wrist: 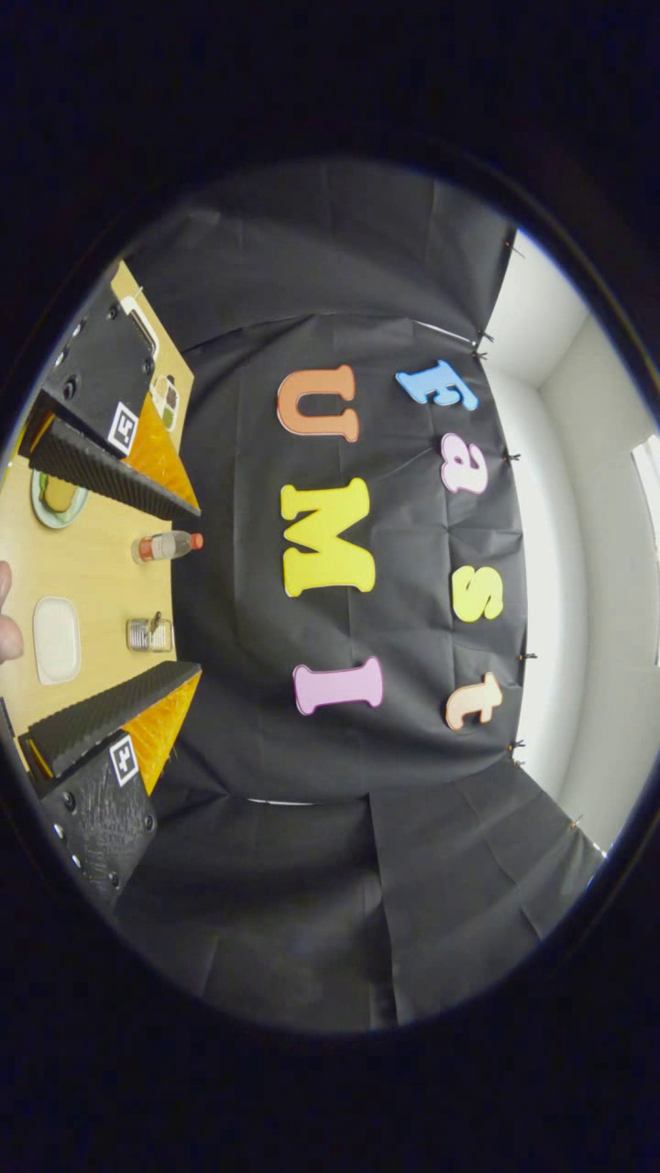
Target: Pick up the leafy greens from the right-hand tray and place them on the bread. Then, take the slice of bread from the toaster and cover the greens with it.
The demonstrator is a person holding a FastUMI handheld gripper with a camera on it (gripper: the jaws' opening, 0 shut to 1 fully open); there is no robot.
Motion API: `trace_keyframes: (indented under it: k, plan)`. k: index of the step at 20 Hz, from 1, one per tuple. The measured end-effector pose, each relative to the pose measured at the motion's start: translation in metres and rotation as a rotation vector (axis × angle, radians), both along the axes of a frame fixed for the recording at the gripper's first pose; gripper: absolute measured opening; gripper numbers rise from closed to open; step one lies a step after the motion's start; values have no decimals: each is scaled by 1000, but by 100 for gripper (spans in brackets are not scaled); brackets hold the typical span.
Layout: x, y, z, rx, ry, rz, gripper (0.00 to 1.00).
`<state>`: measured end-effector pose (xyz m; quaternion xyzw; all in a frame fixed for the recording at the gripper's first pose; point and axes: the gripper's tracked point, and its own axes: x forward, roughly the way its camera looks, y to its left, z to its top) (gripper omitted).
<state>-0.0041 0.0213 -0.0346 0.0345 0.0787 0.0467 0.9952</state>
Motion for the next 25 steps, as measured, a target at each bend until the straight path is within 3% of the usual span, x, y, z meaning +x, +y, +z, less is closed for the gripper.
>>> trace_keyframes:
  k: [25]
  plan:
    - [-16,49,13,-24,-27,40,94]
